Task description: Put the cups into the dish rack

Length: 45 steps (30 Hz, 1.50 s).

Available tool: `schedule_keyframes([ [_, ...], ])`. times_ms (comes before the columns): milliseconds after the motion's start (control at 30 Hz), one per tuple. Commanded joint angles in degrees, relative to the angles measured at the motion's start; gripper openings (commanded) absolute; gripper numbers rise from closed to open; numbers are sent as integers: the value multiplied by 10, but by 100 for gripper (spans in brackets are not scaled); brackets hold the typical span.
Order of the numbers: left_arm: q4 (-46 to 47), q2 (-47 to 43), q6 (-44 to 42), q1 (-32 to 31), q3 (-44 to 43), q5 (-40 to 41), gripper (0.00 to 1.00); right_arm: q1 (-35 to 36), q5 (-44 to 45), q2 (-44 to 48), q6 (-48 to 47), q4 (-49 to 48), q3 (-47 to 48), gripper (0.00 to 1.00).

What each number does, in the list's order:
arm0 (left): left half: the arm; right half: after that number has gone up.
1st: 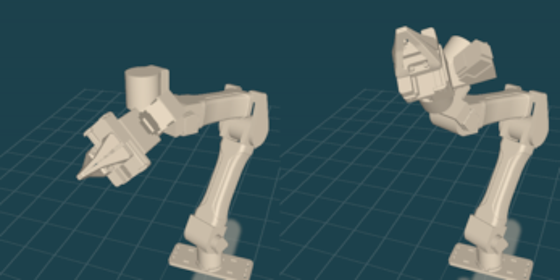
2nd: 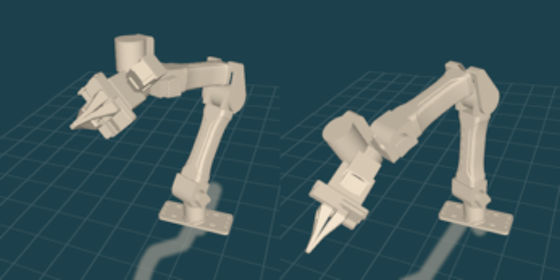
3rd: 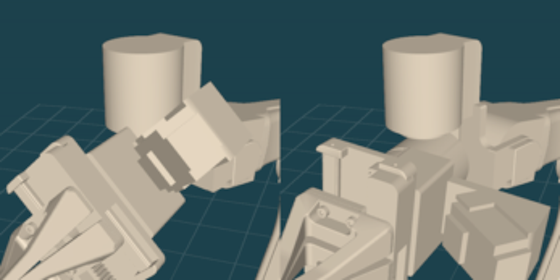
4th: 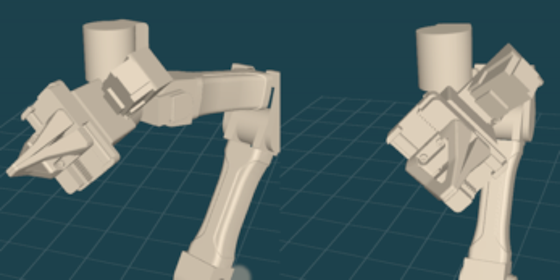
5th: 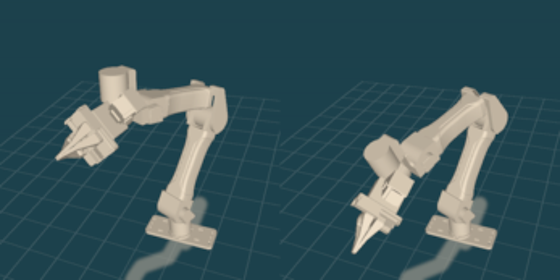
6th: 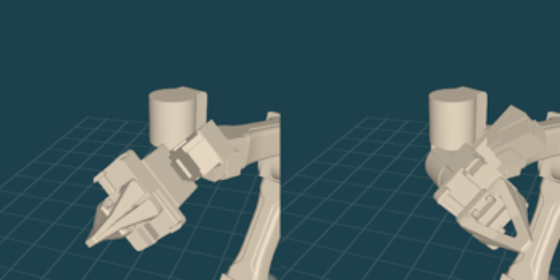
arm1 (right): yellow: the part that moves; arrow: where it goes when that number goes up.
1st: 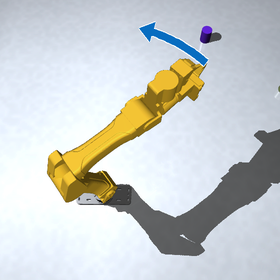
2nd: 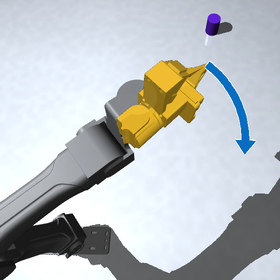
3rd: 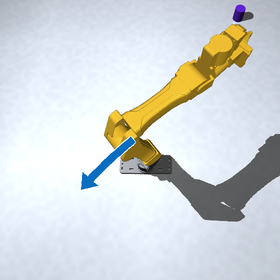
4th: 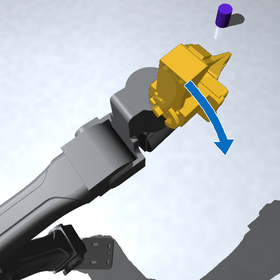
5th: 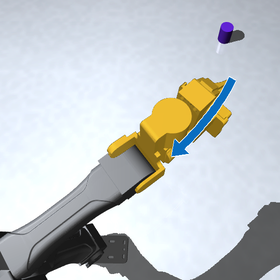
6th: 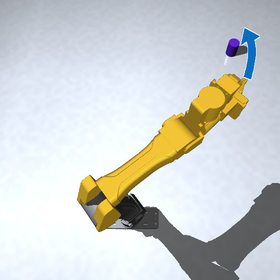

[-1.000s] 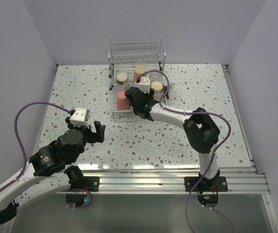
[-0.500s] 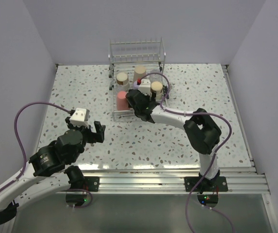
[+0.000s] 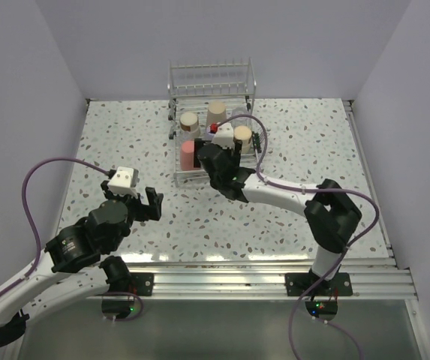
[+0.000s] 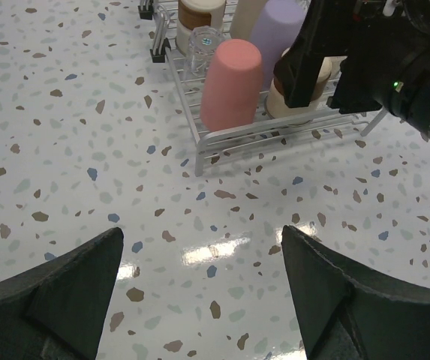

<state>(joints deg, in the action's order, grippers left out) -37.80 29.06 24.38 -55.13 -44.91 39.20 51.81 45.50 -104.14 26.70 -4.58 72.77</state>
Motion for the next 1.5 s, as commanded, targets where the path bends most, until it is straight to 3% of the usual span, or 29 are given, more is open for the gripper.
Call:
schedule_keyframes([
  [0,20,-1,-11,5,-3,-2,89,6,31,68,-23,-49,-13,98],
  [200,22,-2,-14,6,-2,-4,89,22,34,196,-50,-49,-67,98],
  [400,24,-4,-14,6,-2,-7,90,23,-75,355,-74,-101,-243,98],
  [567,26,-5,-18,6,-1,-11,89,23,-144,540,-48,-110,-379,98],
  [767,26,-8,-18,6,0,-16,89,23,-156,685,9,-62,-481,98],
  [933,28,-18,-20,6,3,-23,89,23,-182,715,61,-59,-539,98],
  [1067,29,-23,-21,6,5,-25,89,23,-191,685,111,-160,-618,98],
  [1467,27,-15,-17,6,5,-19,90,22,-207,662,109,-127,-595,98],
])
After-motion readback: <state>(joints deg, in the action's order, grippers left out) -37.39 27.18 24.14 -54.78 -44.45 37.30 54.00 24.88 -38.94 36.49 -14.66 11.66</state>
